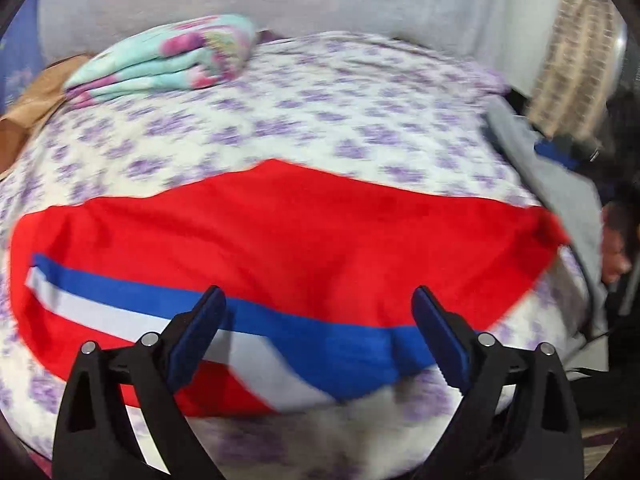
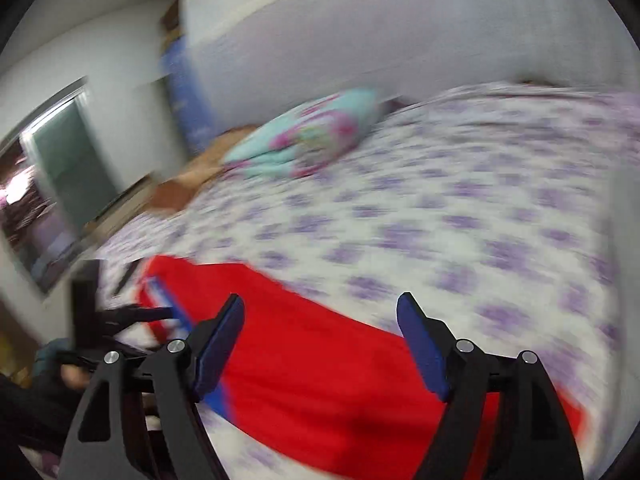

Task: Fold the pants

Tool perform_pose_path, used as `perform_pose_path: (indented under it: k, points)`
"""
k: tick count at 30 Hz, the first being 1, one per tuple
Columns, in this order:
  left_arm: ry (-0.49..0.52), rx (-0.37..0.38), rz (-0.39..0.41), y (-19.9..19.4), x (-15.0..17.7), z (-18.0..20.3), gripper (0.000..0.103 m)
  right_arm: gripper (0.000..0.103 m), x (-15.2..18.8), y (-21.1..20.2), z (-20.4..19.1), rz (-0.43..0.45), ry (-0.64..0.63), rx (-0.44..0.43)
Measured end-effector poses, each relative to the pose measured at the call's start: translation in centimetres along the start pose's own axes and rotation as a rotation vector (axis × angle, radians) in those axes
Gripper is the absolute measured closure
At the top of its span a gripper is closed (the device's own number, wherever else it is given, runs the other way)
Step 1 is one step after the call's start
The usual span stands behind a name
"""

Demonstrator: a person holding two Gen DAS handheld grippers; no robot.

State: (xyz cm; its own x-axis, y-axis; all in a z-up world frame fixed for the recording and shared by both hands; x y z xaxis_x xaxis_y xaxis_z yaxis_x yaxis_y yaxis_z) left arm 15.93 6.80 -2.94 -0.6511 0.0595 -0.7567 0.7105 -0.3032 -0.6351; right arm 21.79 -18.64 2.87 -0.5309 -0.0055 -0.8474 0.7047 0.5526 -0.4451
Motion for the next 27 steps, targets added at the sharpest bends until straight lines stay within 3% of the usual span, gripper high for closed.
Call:
perform_pose_path:
  k: [2,5,8,10,11,14,19,27]
  points:
    - [-0.044,-0.037,-0.040,0.8,0.3,-1.6,0.011,0.024,-1.1,5.3,-2.1,-0.093,0.031,-0.115]
    - [-0.086,-0.018,-0.043,0.9,0.8,-3.0,0.011,0.028,-1.1,13.4,-4.3,-0.241,0.061,-0.226]
    - [-0.096,-0.002,-0.048,0.7,1.1,-3.7,0.011,0.048,0.3,19.6,-5.0,-0.369,0.075,-0.280]
    - [-0.094,0.005,-0.056,0.7,1.3,-4.2,0.011,0.061,1.7,21.6,-5.4,-0.447,0.082,-0.321]
    - [-0.094,0.013,-0.056,0.6,1.4,-4.4,0.011,0.062,2.3,22.5,-5.8,-0.489,0.059,-0.339]
    - [-0.094,0.030,-0.062,0.7,1.4,-4.7,0.011,0.063,3.7,22.4,-6.9,-0.533,-0.029,-0.347]
    - [-0.069,0.039,-0.064,0.8,1.4,-4.5,0.009,0.061,3.2,20.8,-6.7,-0.463,-0.106,-0.334]
    - [-0.061,0.047,-0.058,0.8,1.4,-4.5,0.007,0.060,4.6,21.7,-9.3,-0.566,-0.165,-0.473]
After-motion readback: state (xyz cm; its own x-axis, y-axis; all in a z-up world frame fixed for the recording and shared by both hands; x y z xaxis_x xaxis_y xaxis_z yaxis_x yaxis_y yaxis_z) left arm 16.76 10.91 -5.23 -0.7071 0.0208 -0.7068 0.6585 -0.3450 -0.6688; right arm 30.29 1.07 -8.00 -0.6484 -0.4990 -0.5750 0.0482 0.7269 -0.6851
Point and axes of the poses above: each gripper's, at about its wrist camera, not at the fingertips, and y roughly the way its jaws point, z to its right, x to its underside, the point moved 2 cm from there along y, roughly the way its jaws point, and after that the axes turned 10 degrees about z, right-handed, at the moved point
